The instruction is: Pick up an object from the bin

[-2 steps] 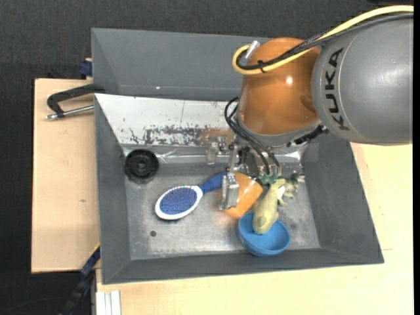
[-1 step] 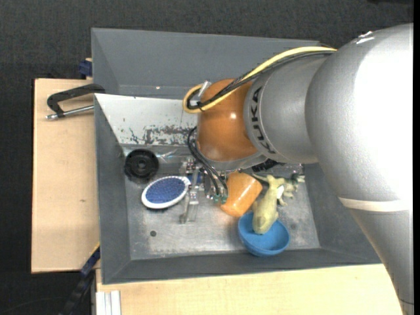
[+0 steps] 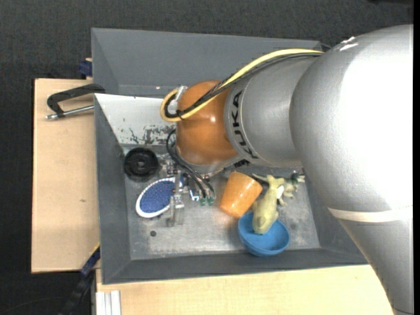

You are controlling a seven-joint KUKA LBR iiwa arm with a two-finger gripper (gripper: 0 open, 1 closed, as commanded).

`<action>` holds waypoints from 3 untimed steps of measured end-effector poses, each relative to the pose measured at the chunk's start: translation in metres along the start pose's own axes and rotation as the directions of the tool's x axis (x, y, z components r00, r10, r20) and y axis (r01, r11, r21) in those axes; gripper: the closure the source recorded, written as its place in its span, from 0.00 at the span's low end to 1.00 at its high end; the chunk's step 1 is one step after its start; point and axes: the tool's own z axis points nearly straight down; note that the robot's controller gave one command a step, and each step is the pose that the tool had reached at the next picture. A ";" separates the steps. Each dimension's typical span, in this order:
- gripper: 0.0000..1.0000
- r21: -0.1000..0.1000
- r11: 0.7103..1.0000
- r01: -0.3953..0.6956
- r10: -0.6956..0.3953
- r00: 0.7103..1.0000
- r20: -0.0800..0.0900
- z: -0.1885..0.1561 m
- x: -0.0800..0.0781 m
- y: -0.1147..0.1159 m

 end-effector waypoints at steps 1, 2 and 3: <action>1.00 0.001 1.000 -0.002 0.002 1.000 -0.002 0.001 0.000 -0.001; 1.00 0.003 1.000 -0.012 0.012 1.000 -0.007 -0.002 0.023 -0.021; 1.00 0.001 1.000 0.027 -0.027 1.000 0.009 -0.146 0.014 -0.031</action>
Offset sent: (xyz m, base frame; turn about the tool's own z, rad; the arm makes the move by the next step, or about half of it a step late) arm 0.0000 0.0000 0.0000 0.0000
